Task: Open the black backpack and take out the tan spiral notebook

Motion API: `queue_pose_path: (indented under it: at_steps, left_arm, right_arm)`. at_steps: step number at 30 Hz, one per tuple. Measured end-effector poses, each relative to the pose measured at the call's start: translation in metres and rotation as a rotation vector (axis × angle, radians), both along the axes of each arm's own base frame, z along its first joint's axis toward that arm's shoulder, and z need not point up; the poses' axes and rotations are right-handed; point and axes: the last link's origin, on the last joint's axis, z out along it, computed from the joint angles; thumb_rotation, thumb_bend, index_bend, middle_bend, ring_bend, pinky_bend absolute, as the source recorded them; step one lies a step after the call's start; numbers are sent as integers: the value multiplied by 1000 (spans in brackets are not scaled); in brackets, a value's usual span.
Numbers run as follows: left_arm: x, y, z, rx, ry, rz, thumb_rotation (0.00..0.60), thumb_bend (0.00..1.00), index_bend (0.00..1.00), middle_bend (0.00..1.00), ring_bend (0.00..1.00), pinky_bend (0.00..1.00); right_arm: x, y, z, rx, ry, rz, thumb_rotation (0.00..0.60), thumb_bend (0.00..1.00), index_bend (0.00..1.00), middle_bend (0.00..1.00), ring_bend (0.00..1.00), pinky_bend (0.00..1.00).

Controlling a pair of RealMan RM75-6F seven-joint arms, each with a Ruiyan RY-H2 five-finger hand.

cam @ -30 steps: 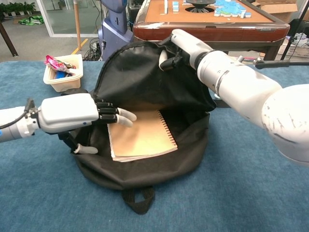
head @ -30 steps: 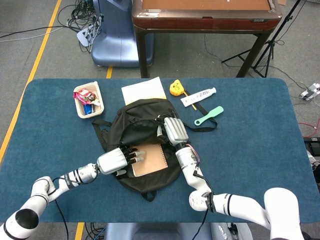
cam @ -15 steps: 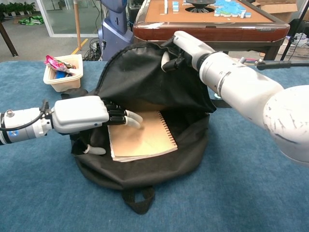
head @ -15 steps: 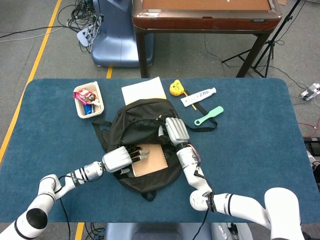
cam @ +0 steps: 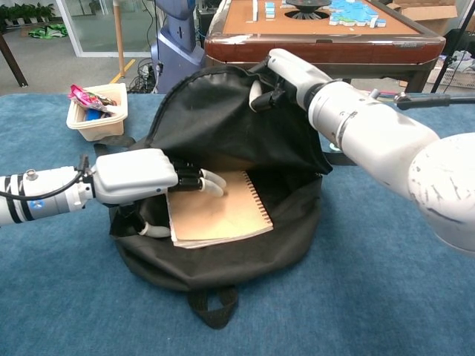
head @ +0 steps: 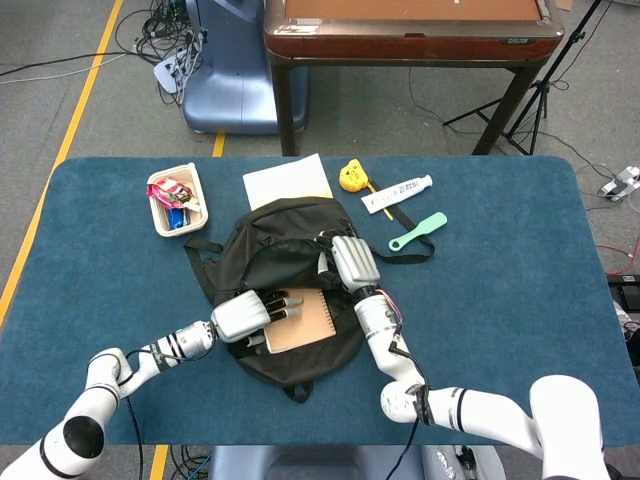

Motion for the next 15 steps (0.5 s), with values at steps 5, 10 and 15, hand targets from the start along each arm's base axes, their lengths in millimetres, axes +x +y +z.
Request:
queue_pose_path:
  at_steps: [5, 10, 15]
  left_arm:
    - [2, 2, -3, -5, -27, 37, 600, 230, 147, 105, 138, 195]
    - [3, 3, -6, -9, -44, 65, 600, 231, 177, 105, 146, 195]
    - [3, 2, -8, -12, -60, 82, 600, 239, 216, 120, 188, 199]
  right_arm:
    - [-1, 0, 1, -2, 1, -3, 600, 896, 582, 414, 263, 73]
    - [-2, -2, 0, -3, 0, -8, 600, 895, 582, 414, 263, 73]
    - [-3, -3, -2, -1, 1, -11, 600, 896, 581, 414, 263, 73]
